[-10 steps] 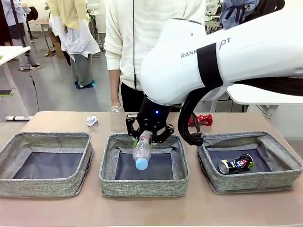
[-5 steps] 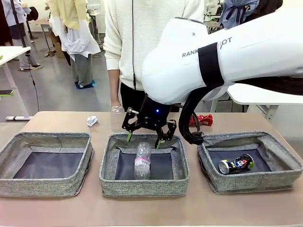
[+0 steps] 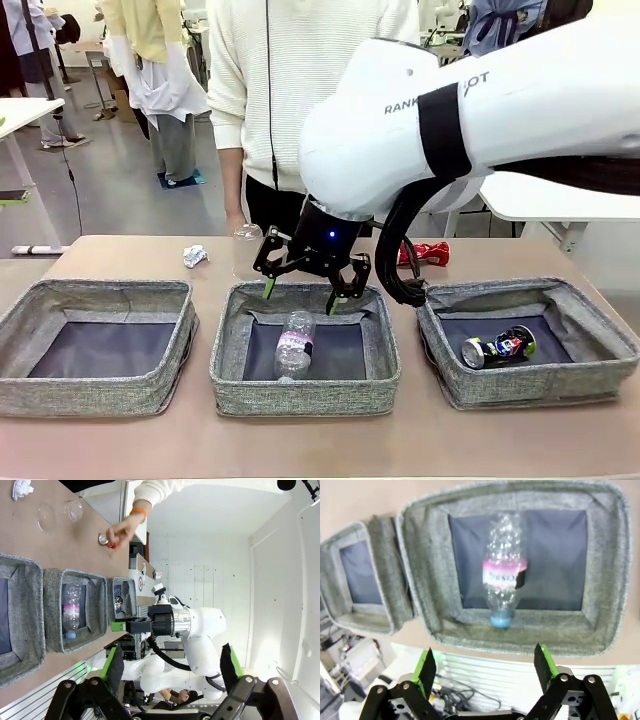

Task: Sort the waste into the appropriate baskets.
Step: Place the picked waste into the Fabric basket indicated by the person.

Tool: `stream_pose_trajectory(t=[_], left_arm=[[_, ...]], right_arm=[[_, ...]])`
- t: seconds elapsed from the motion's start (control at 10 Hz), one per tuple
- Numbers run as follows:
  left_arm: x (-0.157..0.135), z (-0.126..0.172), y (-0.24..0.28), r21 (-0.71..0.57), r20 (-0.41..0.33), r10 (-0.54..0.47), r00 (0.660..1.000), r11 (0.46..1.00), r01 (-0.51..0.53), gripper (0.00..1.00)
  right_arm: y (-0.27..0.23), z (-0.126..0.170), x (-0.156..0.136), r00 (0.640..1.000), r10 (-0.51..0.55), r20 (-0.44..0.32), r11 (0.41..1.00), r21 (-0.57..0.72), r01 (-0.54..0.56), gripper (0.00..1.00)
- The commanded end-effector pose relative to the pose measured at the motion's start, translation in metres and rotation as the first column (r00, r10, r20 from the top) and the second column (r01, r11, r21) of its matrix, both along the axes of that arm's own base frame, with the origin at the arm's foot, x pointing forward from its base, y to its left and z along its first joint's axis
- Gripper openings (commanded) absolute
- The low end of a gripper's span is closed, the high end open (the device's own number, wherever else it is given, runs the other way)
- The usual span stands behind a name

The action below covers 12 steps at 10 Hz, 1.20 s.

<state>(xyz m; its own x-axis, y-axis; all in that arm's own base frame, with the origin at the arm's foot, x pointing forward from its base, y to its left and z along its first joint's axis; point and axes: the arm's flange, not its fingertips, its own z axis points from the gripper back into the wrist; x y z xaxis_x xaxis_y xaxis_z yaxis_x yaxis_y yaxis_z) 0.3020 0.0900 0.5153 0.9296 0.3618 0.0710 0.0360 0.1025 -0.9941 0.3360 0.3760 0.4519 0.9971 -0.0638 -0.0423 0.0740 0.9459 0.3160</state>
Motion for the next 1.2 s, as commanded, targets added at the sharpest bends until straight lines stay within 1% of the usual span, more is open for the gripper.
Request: stream_pose_trajectory(t=[0.0,0.1,0.2,0.3,0.4,0.5,0.6,0.7,0.9,1.0,1.1], left_arm=[[-0.002,0.002,-0.002,-0.013,0.014,-0.003,1.0,1.0,0.003,1.0],[-0.002,0.002,-0.002,-0.013,0.014,-0.003,1.0,1.0,0.003,1.0],[-0.002,0.002,-0.002,-0.013,0.014,-0.003,1.0,1.0,0.003,1.0],[-0.002,0.002,-0.002,-0.013,0.014,-0.003,1.0,1.0,0.003,1.0],[-0.002,0.002,-0.002,-0.013,0.014,-0.003,1.0,1.0,0.003,1.0],[-0.002,0.002,-0.002,-0.013,0.014,-0.003,1.0,1.0,0.003,1.0],[-0.002,0.002,-0.002,-0.013,0.014,-0.003,1.0,1.0,0.003,1.0],[-0.002,0.002,-0.002,-0.013,0.014,-0.003,1.0,1.0,0.003,1.0],[-0.002,0.002,-0.002,-0.013,0.014,-0.003,1.0,1.0,0.003,1.0],[-0.002,0.002,-0.002,-0.013,0.014,-0.003,1.0,1.0,0.003,1.0],[-0.002,0.002,-0.002,-0.013,0.014,-0.003,1.0,1.0,0.003,1.0]], right_arm=[[-0.012,0.002,0.003,0.991,0.08,-0.108,0.993,0.099,-0.069,1.0],[-0.02,0.009,0.007,0.967,0.172,-0.188,0.968,0.213,-0.13,1.0],[-0.047,0.022,0.016,0.917,0.255,-0.307,0.92,0.368,-0.133,1.0],[-0.084,0.034,0.025,0.885,0.32,-0.339,0.822,0.563,-0.082,1.0],[-0.126,0.042,0.031,0.868,0.367,-0.333,0.695,0.719,-0.018,1.0],[-0.167,0.043,0.031,0.869,0.391,-0.302,0.562,0.826,0.034,1.0],[-0.215,0.039,0.026,0.91,0.318,-0.266,0.511,0.856,0.072,1.0],[-0.26,0.036,0.02,0.934,0.264,-0.239,0.446,0.889,0.101,1.0],[-0.354,0.023,0.009,0.971,0.144,-0.193,0.345,0.929,0.134,1.0],[-0.393,0.013,0.004,0.978,0.068,-0.199,0.329,0.93,0.166,1.0],[-0.422,0.003,-0.002,0.984,-0.009,-0.178,0.322,0.931,0.171,1.0]])
